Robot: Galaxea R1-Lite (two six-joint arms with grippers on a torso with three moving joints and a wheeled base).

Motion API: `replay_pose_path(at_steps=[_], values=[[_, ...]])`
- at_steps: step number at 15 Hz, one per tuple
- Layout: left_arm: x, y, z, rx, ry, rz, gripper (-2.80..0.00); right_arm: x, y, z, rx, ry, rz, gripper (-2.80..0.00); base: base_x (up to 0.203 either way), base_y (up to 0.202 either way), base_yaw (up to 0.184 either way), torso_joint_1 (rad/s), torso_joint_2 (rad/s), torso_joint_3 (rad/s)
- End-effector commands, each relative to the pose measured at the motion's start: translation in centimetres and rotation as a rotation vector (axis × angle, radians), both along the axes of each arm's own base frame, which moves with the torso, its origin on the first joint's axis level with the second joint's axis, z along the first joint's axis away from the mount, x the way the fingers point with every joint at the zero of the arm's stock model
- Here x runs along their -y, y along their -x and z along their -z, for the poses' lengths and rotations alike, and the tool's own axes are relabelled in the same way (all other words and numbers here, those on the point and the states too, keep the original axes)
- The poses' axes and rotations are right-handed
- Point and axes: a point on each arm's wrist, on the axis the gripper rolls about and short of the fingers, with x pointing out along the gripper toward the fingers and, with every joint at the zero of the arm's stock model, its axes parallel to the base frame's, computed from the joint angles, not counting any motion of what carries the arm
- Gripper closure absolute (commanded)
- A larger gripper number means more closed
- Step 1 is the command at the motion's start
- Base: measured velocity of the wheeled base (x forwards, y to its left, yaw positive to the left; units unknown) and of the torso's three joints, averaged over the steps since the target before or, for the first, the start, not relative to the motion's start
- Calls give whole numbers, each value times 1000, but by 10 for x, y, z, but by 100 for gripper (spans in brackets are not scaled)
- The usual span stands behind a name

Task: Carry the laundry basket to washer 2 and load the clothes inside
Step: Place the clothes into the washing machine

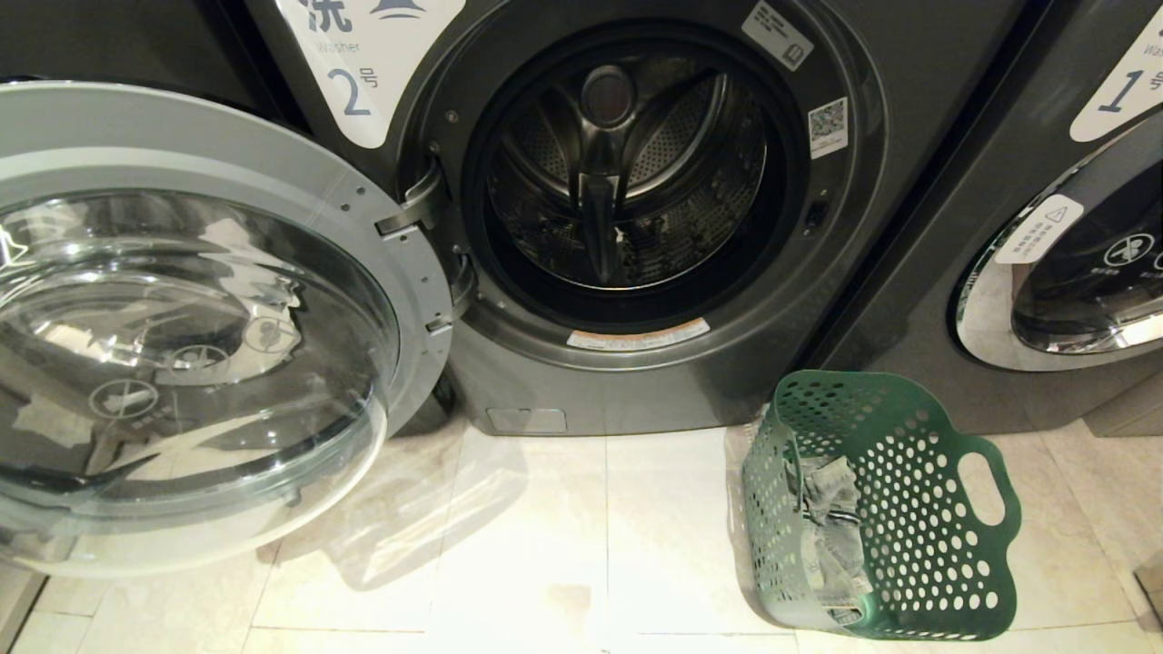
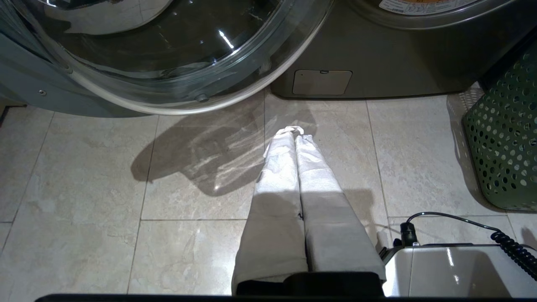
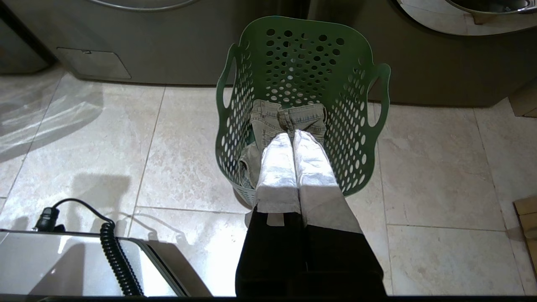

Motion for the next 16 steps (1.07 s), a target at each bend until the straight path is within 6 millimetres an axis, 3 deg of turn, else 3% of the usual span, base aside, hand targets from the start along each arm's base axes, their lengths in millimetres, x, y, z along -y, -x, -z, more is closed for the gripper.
replay_pose_path(at_steps=[1, 9, 16], values=[[0, 0, 0, 0, -2, 1, 0, 0, 0, 0, 0, 1, 0, 0, 0, 0, 0, 0, 0, 0], [0, 0, 0, 0, -2, 1, 0, 0, 0, 0, 0, 1, 0, 0, 10, 0, 0, 0, 0, 0], [0, 0, 0, -2, -1, 1, 0, 0, 0, 0, -1, 1, -2, 0, 189, 0, -1, 3, 4, 4]])
